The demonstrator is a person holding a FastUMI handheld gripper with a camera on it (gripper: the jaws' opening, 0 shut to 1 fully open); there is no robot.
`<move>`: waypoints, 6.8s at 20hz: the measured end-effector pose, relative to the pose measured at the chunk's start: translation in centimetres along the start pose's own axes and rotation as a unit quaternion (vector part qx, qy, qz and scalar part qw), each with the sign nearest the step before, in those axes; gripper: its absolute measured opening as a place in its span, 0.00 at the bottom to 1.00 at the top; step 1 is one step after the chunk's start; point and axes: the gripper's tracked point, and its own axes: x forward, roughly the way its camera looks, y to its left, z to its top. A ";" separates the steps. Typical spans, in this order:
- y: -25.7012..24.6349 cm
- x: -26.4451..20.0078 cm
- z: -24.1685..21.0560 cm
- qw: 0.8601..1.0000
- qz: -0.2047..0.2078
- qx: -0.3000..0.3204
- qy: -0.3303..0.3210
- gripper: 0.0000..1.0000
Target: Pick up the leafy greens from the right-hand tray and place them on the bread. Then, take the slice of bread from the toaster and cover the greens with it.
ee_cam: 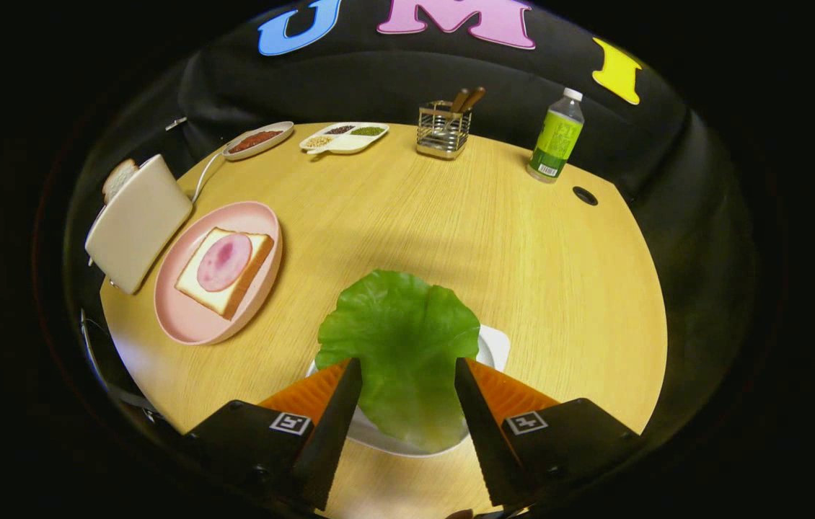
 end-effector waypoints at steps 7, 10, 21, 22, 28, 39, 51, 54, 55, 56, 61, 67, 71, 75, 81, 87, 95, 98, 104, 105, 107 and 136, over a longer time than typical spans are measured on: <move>-0.3 1.5 -0.7 0.999 0.021 -0.004 0.033 0.69; -0.3 1.4 -0.8 0.999 0.022 -0.019 0.038 0.23; 3.3 -5.6 4.8 0.998 0.043 -0.015 -0.033 0.12; 4.6 -6.2 5.7 0.998 0.055 -0.014 -0.036 0.12; 13.0 -6.6 9.4 0.992 0.105 -0.045 -0.045 0.12; 19.6 -3.6 11.3 0.990 0.125 -0.065 -0.017 0.35; 20.1 -6.4 13.2 0.990 0.134 -0.025 -0.043 0.87; 22.6 -9.5 15.6 0.984 0.163 -0.015 -0.071 0.87; 23.5 -10.6 16.5 0.982 0.169 -0.020 -0.083 0.87; 24.4 -11.6 17.5 0.979 0.175 -0.028 -0.096 0.87; 30.9 -16.3 21.5 0.964 0.217 -0.054 -0.141 0.87; 39.4 -16.8 25.0 0.957 0.238 -0.065 -0.149 0.87; 43.7 -14.5 26.0 0.963 0.227 -0.058 -0.136 0.87; 46.5 -10.9 26.6 0.973 0.207 -0.028 -0.103 0.84; 48.5 -5.9 26.0 0.987 0.155 -0.004 -0.052 0.82; 47.1 -3.8 25.0 0.997 0.066 0.033 -0.010 0.60; 47.3 -6.2 25.5 0.994 0.085 0.074 -0.009 0.15; 46.7 -8.7 26.7 0.991 0.103 0.073 -0.032 0.14; 43.0 -13.5 28.8 0.982 0.135 0.103 -0.078 0.14; 41.6 -14.3 29.0 0.981 0.137 0.106 -0.088 0.14; 38.3 -15.5 29.3 0.980 0.130 0.109 -0.105 0.14; 17.7 1.7 10.8 0.973 0.054 0.223 0.012 0.26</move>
